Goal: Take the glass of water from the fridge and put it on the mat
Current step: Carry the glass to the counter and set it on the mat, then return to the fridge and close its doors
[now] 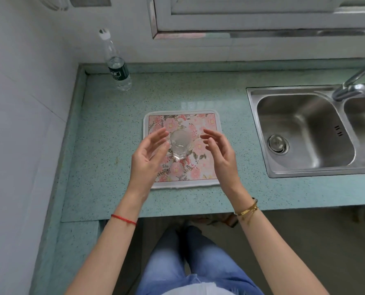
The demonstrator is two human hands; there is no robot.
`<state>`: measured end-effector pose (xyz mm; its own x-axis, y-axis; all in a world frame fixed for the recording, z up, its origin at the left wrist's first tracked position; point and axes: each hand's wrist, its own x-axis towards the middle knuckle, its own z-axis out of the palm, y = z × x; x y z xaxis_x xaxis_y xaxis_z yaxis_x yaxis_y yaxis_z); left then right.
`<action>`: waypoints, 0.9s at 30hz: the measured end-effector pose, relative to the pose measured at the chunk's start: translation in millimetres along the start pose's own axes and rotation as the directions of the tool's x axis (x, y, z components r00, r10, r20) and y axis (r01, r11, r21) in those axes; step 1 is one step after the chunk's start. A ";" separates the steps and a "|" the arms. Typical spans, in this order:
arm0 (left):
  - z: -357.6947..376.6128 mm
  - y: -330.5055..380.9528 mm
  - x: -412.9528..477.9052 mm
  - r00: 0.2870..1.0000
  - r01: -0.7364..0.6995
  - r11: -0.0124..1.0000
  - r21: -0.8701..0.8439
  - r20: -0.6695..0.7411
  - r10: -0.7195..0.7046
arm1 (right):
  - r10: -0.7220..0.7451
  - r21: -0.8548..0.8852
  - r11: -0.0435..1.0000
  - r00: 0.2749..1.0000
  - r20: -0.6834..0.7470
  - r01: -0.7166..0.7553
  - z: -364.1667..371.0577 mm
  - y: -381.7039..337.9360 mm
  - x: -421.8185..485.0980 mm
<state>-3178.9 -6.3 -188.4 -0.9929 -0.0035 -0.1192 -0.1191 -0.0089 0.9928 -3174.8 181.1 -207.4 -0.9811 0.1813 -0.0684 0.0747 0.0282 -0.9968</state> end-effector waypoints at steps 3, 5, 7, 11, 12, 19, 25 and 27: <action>15.1 29.9 -17.3 0.996 -0.040 0.999 -0.006 0.082 0.041 | -0.033 0.017 0.999 0.999 -0.031 0.033 -8.8 -22.8 -19.2; 24.7 43.7 -25.6 0.991 -0.049 0.998 -0.024 0.125 0.052 | -0.049 0.039 0.998 0.997 -0.058 0.051 -14.3 -35.4 -31.8; 33.0 54.6 -33.8 0.983 -0.041 0.998 -0.056 0.178 0.051 | -0.063 0.063 0.996 0.992 -0.107 0.070 -21.9 -46.5 -47.2; 42.1 67.2 -47.6 0.955 -0.037 0.996 -0.076 0.292 0.058 | -0.093 0.069 0.991 0.971 -0.220 0.111 -32.9 -61.7 -78.9; 44.3 69.8 -51.4 0.944 -0.038 0.997 -0.072 0.323 0.060 | -0.098 0.073 0.990 0.961 -0.258 0.120 -35.0 -64.2 -88.0; 64.2 83.0 -78.1 0.833 -0.042 0.997 -0.064 0.549 0.070 | -0.104 0.080 0.983 0.860 -0.500 0.166 -45.7 -71.5 -150.4; 100.0 87.2 -111.2 0.677 -0.028 0.997 -0.071 0.732 0.071 | -0.100 0.055 0.980 0.708 -0.699 0.193 -65.7 -70.3 -213.0; 115.2 88.3 -125.5 0.619 -0.019 0.998 -0.067 0.783 0.064 | -0.091 0.052 0.978 0.635 -0.768 0.203 -73.5 -70.8 -233.7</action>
<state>-3065.3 108.6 -84.8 -0.6256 0.7802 -0.0033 -0.0993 -0.0754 0.9922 -2937.6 208.9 -117.8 -0.4921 0.8670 0.0784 -0.1349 0.0130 -0.9908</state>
